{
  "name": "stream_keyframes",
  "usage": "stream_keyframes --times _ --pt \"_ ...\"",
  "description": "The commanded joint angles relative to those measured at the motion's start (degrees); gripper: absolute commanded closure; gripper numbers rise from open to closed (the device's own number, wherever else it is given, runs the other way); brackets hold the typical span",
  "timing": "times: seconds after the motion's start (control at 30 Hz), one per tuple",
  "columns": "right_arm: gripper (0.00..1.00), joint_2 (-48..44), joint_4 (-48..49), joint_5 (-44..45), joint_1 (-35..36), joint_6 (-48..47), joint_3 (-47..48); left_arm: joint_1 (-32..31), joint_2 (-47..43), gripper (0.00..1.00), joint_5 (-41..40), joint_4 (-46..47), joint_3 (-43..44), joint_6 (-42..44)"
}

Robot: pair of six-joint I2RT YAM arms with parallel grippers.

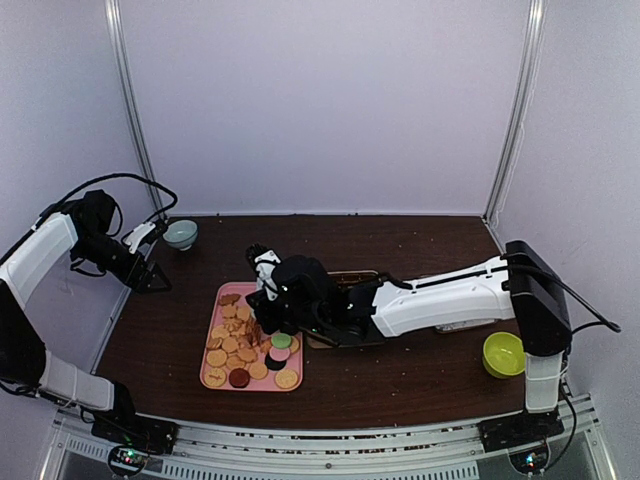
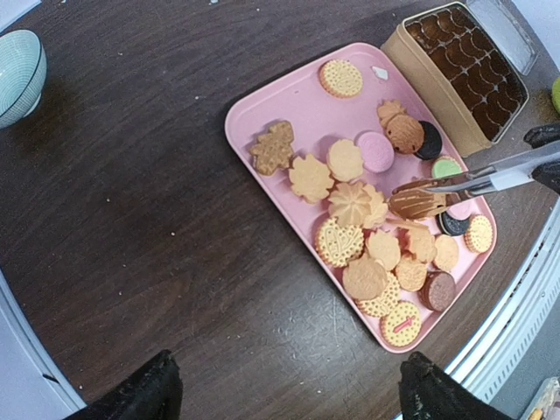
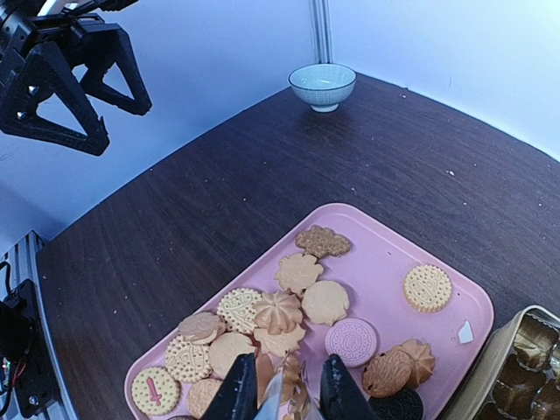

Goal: Pack the cookies
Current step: Pick up the fake cookies from the plate, then place the fake cookies in the empty pocket of the box.

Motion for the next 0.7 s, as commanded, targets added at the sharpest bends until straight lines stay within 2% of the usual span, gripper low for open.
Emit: stream_keyframes --times 0.0,0.4,0.67 --pt "0.97 -5.4 -1.5 0.3 0.2 -1.7 0.6 0.4 -0.3 0.12 1.5 0.4 0.4 -0.2" --pt "0.98 -16.2 -4.8 2.0 -4.7 -7.7 -3.5 0.4 -0.2 0.12 1.4 -0.5 1.3 0.1" --pt "1.0 -16.1 -9.8 6.5 -9.6 -15.4 -2.1 0.4 -0.2 0.12 2.6 -0.8 1.6 0.0"
